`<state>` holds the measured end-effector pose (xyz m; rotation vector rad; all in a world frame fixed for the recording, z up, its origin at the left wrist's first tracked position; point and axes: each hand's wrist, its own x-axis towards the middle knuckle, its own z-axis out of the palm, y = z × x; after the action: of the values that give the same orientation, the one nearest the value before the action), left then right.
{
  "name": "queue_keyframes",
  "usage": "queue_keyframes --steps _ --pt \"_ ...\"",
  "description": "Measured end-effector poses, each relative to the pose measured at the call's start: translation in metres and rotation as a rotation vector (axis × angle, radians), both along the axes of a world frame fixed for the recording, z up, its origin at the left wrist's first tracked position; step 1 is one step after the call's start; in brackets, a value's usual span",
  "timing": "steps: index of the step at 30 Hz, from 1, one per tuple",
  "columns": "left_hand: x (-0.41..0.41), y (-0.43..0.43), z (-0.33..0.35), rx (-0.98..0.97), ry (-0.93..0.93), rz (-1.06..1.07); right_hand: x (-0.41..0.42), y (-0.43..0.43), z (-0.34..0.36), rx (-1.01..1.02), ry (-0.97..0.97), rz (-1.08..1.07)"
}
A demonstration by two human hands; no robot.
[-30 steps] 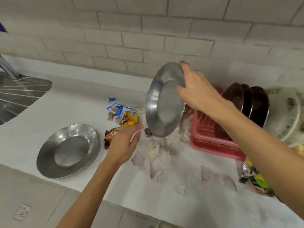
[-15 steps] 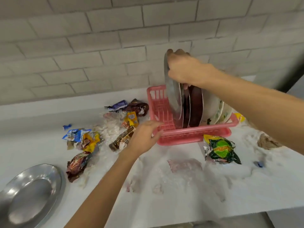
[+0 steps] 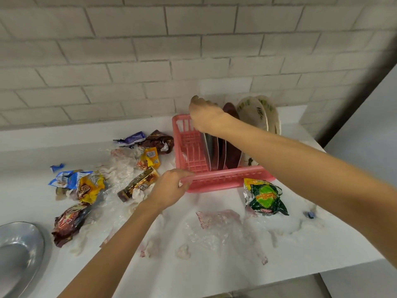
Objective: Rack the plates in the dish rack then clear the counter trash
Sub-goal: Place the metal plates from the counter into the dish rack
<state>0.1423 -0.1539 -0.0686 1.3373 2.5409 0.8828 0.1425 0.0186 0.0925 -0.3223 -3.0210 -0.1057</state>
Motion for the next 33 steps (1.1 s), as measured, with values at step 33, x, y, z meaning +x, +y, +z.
queue_keyframes --steps 33 --pt "0.006 -0.009 -0.005 0.126 -0.054 -0.039 -0.004 -0.01 0.004 0.058 0.002 -0.042"
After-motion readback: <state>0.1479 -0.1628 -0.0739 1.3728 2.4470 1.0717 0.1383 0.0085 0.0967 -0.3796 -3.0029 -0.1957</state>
